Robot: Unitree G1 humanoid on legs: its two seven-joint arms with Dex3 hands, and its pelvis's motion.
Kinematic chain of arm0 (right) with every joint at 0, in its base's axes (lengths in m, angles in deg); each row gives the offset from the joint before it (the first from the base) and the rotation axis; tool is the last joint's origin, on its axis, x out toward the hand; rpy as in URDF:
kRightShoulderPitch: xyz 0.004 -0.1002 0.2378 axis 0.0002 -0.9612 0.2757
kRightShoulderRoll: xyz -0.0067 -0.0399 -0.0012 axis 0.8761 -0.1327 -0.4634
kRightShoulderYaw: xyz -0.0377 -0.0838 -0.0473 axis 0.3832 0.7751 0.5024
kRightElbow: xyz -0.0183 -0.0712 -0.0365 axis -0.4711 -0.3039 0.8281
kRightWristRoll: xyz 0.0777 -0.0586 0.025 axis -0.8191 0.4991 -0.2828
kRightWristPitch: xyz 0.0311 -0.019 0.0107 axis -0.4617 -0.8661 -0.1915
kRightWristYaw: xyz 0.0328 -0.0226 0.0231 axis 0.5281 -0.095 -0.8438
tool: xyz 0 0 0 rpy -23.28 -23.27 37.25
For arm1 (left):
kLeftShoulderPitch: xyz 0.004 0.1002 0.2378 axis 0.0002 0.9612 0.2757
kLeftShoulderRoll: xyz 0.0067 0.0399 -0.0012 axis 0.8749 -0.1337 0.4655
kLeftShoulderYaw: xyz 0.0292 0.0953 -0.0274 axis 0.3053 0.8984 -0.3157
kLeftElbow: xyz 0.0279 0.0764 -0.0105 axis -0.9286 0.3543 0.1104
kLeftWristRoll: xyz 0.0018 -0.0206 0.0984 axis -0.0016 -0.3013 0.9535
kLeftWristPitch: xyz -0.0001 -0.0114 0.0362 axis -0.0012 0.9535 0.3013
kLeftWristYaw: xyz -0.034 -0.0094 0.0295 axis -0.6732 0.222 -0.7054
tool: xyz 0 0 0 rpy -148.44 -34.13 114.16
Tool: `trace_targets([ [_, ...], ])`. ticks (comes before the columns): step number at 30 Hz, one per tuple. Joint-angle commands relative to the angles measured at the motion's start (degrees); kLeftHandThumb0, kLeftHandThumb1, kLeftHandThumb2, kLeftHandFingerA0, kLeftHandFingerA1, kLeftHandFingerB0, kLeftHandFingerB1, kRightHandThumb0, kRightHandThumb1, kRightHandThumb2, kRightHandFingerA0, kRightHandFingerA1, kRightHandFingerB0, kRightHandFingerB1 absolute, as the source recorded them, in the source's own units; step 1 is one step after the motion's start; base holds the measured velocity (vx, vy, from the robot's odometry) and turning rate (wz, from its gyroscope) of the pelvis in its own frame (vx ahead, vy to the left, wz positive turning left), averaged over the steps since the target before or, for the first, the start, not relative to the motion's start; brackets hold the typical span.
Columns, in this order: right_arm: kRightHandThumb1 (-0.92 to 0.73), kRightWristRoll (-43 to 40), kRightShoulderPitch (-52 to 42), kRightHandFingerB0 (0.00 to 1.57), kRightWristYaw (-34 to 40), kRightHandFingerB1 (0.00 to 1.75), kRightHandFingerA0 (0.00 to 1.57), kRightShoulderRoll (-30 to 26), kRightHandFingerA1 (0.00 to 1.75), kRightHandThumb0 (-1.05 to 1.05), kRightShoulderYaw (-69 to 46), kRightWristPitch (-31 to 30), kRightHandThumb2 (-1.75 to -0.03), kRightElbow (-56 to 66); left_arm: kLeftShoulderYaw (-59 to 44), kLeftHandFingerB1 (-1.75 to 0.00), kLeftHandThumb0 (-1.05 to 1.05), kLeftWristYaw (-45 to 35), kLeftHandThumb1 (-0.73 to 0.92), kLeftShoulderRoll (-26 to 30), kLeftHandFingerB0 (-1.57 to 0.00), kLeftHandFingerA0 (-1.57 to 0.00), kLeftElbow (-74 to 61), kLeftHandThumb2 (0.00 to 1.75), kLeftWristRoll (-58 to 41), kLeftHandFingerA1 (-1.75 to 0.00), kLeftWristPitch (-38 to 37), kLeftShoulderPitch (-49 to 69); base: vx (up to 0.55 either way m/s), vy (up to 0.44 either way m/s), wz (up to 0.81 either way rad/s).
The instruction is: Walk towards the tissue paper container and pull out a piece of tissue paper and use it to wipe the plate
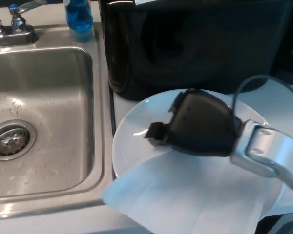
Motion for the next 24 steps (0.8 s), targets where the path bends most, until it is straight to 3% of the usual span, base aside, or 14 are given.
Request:
trace_targets([
  [1, -0.46, 2.1, -1.8, 0.85, 2.3, 0.89, 1.32, -4.9, 1.37, -0.37, -1.3, 3.5, -0.99, -3.1, -0.1, -0.72, -0.04, 0.1, 0.51, 0.4, -0.93, -1.05, 0.0, 1.05, -0.3, -1.03, -2.6, 0.4, 0.0, 0.0, 0.0],
  [8, -0.43, 1.2, -2.4, 0.87, 6.1, 0.89, 1.32, -5.5, 1.37, -0.38, -2.7, 4.9, -0.96, -6.5, 0.2, -0.72, -0.02, 0.4, 0.49, 0.7, -0.94, -1.06, -0.1, 1.09, 0.2, -1.03, -3.2, 0.7, 0.0, 0.0, 0.0],
  [9, -0.57, -0.3, -2.8, 0.87, 3.2, 0.88, 1.07, -5.3, 1.7, -0.34, -2.9, 4.6, -0.78, -5.9, 0.1, -0.71, -0.03, 0.1, 0.48, 0.6, -0.94, -1.05, -0.1, 1.09, 0.1, -1.03, -3.4, 0.8, 0.0, 0.0, 0.0],
  [10, -0.45, 0.1, -3.0, 0.85, 3.8, 0.87, 1.31, -5.3, 1.37, -0.38, -2.9, 4.7, -0.98, -5.8, 0.0, -0.72, -0.03, 0.0, 0.48, 0.6, -0.94, -1.04, -0.1, 1.09, -0.1, -1.02, -3.3, 0.8, 0.0, 0.0, 0.0],
  [15, -0.48, 1.9, -3.7, 0.82, 1.8, 0.85, 1.31, -5.9, 1.39, -0.4, -3.2, 3.5, -0.99, -3.6, 0.2, -0.71, -0.02, 0.3, 0.5, 0.3, -0.94, -1.03, 0.0, 1.04, 0.2, -1.01, -3.0, 0.6, 0.0, 0.0, 0.0],
  [16, -0.62, 1.8, -3.8, 0.85, 1.3, 0.81, 1.05, -6.0, 1.69, -0.35, -3.4, 3.3, -0.75, -3.2, 0.3, -0.71, -0.02, 0.4, 0.5, 0.4, -0.94, -1.03, 0.0, 1.03, 0.2, -1.01, -2.8, 0.6, 0.0, 0.0, 0.0],
  [18, -0.62, 1.9, -4.0, 0.85, 0.9, 0.81, 1.05, -6.0, 1.69, -0.35, -3.6, 3.1, -0.75, -2.8, 0.3, -0.71, -0.02, 0.5, 0.5, 0.5, -0.94, -1.03, -0.1, 1.03, 0.2, -1.01, -2.6, 0.5, 0.0, 0.0, 0.0],
  [19, -0.46, 2.4, -4.0, 0.83, 1.4, 0.87, 1.31, -6.2, 1.39, -0.39, -3.6, 3.1, -0.96, -2.9, 0.3, -0.71, -0.03, 0.6, 0.53, 0.5, -0.94, -1.04, 0.0, 0.99, 0.2, -1.01, -2.5, 0.5, 0.0, 0.0, 0.0],
  [21, -0.46, 3.1, -4.0, 0.83, 2.2, 0.87, 1.31, -6.4, 1.39, -0.39, -3.8, 3.2, -0.96, -3.0, 0.4, -0.71, -0.03, 0.6, 0.53, 0.6, -0.94, -1.04, 0.0, 0.99, 0.2, -1.01, -2.4, 0.4, 0.0, 0.0, 0.0],
  [22, -0.42, 1.4, -4.8, 0.83, 2.5, 0.83, 1.33, -7.1, 1.4, -0.39, -4.5, 4.2, -0.93, -3.6, 0.1, -0.72, -0.05, 0.1, 0.53, 0.7, -0.92, -1.04, 0.0, 1.0, -0.2, -1.02, -2.5, 0.6, 0.0, 0.0, 0.0],
  [23, -0.61, 1.0, -6.3, 0.84, 3.7, 0.71, 1.08, -7.9, 1.7, -0.35, -5.0, 4.7, -0.72, -3.1, 0.3, -0.73, -0.05, 0.4, 0.53, 0.8, -0.91, -1.05, -0.1, 1.01, 0.1, -1.03, -2.7, 0.8, 0.0, 0.0, 0.0],
  [24, -0.61, 1.2, -6.8, 0.84, 4.1, 0.71, 1.08, -8.1, 1.7, -0.35, -5.2, 4.9, -0.72, -2.8, 0.4, -0.73, -0.05, 0.6, 0.53, 0.8, -0.91, -1.05, -0.1, 1.01, 0.3, -1.03, -2.8, 0.9, 0.0, 0.0, 0.0],
])
